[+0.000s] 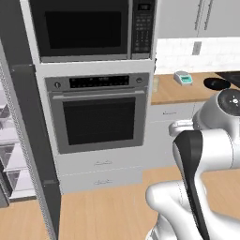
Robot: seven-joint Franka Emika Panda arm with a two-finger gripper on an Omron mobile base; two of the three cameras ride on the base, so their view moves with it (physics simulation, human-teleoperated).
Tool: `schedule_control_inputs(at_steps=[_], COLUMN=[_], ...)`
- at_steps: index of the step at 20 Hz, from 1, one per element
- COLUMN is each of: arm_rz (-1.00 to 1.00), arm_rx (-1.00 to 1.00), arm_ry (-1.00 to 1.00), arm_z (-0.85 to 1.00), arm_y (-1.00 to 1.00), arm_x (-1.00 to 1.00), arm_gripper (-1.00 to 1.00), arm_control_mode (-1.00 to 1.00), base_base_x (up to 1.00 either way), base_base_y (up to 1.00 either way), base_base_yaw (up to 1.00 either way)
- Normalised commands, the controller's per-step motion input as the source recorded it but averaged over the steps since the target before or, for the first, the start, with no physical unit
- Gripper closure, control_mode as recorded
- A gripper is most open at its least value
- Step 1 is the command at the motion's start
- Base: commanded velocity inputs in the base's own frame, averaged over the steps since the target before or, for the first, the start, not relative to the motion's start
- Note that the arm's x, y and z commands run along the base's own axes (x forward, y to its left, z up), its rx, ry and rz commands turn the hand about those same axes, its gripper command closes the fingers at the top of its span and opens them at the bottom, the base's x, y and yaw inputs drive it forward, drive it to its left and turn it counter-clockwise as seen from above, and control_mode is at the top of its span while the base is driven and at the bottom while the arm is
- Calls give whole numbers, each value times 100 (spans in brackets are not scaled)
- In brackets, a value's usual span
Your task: Grab a lemon wedge from the fridge and one ice cube from the ice bowl, and put them in the glass of lemonade.
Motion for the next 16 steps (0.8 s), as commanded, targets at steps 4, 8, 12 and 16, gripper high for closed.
schedule_control_inputs(at_steps=[4, 8, 12, 16], arm_rz=[0, 0, 0, 0], arm_rx=[0, 0, 0, 0], arm_ry=[0, 0, 0, 0], arm_z=[0, 0, 0, 0], arm_y=[0, 0, 0, 0], arm_x=[0, 0, 0, 0], arm_gripper=[100, 100, 100, 100], arm_control_mode=[100, 100, 100, 100], base_base_x=[97, 85, 68, 54], base_base_y=[-100, -100, -100, -100], base_base_yaw=[0, 0, 5, 5])
